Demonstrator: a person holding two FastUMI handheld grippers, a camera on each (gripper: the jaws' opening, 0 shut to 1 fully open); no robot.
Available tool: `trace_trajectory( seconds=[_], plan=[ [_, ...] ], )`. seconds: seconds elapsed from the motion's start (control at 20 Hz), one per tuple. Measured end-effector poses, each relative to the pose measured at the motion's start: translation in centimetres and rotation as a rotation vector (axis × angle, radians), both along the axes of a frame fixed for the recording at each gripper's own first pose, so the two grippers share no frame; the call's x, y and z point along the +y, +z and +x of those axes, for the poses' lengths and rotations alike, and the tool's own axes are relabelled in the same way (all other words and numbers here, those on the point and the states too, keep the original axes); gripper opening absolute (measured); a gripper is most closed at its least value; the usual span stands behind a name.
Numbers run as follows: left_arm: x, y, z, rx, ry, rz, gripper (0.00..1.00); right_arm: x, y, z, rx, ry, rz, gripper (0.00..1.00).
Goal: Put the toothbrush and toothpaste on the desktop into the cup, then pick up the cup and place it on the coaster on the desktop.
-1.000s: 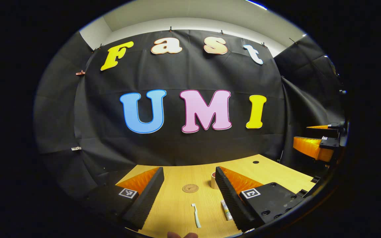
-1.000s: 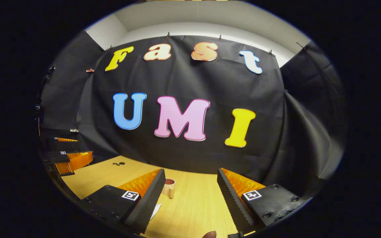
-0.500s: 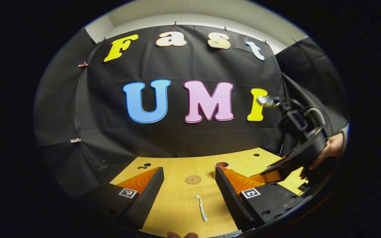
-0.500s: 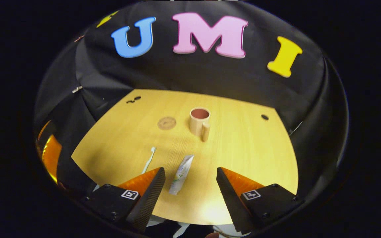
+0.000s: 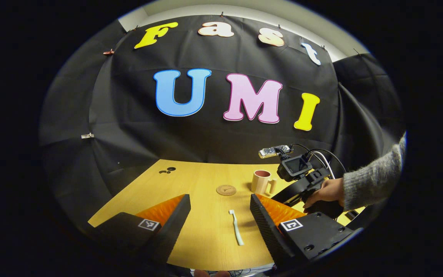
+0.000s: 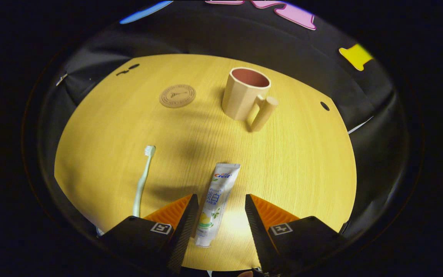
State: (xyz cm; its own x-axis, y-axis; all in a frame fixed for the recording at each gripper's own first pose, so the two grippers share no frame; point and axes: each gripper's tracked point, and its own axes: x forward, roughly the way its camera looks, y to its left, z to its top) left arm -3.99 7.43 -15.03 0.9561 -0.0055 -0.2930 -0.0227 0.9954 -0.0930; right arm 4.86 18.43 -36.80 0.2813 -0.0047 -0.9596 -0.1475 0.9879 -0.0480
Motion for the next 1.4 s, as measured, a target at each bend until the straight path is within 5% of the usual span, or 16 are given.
trace_trajectory(
  seconds=[0.1, 0.4, 0.6, 0.95, 1.4],
  plan=[
    [0.7, -1.0, 0.0, 0.020, 0.014, 0.005, 0.98, 0.0, -1.2, 0.0, 0.038, -0.010, -0.038, 0.67],
    [1.3, -2.5, -0.1, 0.056, 0.039, -0.019, 0.98, 0.2, -3.2, 0.5, 0.087, -0.002, -0.101, 0.67],
    [0.9, -3.9, 0.4, 0.106, 0.045, -0.020, 0.99, -0.1, -3.4, 0.1, 0.123, -0.026, -0.061, 0.37],
    [-1.5, -6.9, 3.0, 0.241, 0.037, -0.070, 0.91, -0.3, -2.7, -0.2, 0.083, -0.100, 0.265, 0.23],
    [-6.4, -16.8, 9.0, 0.639, 0.050, -0.052, 0.91, -4.0, 4.2, 1.8, -0.236, -0.025, 0.599, 0.22]
  ],
)
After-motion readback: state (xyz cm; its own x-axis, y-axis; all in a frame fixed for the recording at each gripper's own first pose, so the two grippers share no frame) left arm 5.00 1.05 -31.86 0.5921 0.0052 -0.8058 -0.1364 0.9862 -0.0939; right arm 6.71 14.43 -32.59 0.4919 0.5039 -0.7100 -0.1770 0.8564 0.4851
